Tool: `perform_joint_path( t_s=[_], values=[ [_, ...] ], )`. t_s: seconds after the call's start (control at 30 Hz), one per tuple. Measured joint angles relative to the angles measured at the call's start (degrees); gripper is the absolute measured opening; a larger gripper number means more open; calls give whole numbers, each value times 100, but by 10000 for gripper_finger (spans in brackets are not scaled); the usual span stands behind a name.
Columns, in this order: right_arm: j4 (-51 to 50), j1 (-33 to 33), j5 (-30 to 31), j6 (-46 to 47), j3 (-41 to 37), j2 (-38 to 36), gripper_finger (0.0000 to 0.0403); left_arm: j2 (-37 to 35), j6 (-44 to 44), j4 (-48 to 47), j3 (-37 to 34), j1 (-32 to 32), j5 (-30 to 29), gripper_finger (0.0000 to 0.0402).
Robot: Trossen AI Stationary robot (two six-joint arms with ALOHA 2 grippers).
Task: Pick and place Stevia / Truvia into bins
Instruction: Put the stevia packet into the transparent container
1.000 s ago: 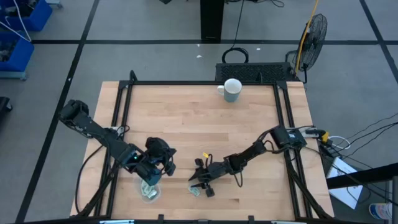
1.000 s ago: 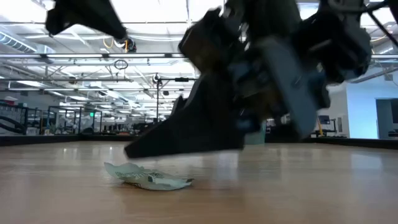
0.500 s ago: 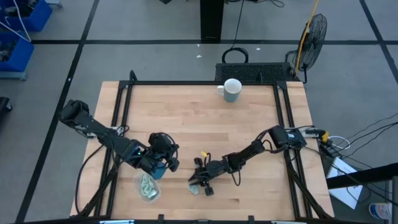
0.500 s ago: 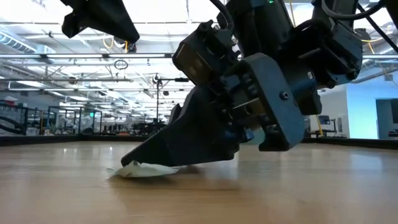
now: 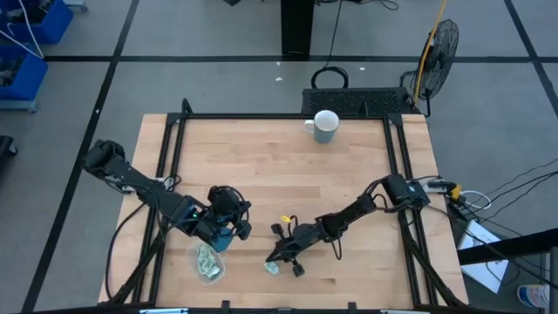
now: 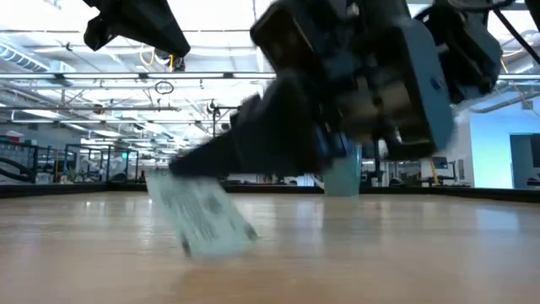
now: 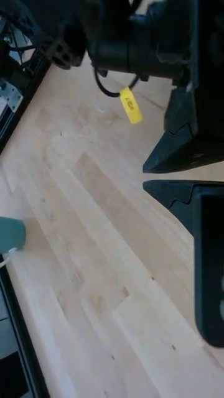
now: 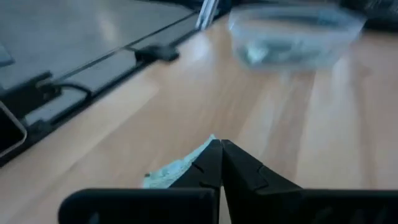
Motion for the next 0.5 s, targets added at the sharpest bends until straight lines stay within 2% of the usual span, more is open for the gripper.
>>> perform_joint_path(
  t_s=[0.27, 0.37, 0.5],
  values=[
    [-333, -185, 143, -876, 0, -581, 1, 179, -339, 173, 0, 4, 95, 31],
    [-601, -260, 869, -1350, 2, -767, 0, 309, -35, 220, -8, 68, 538, 31],
    [-619, -344, 2209, -2127, 2, -888, 0, 495, -64, 280, -15, 221, 1136, 32]
  ],
)
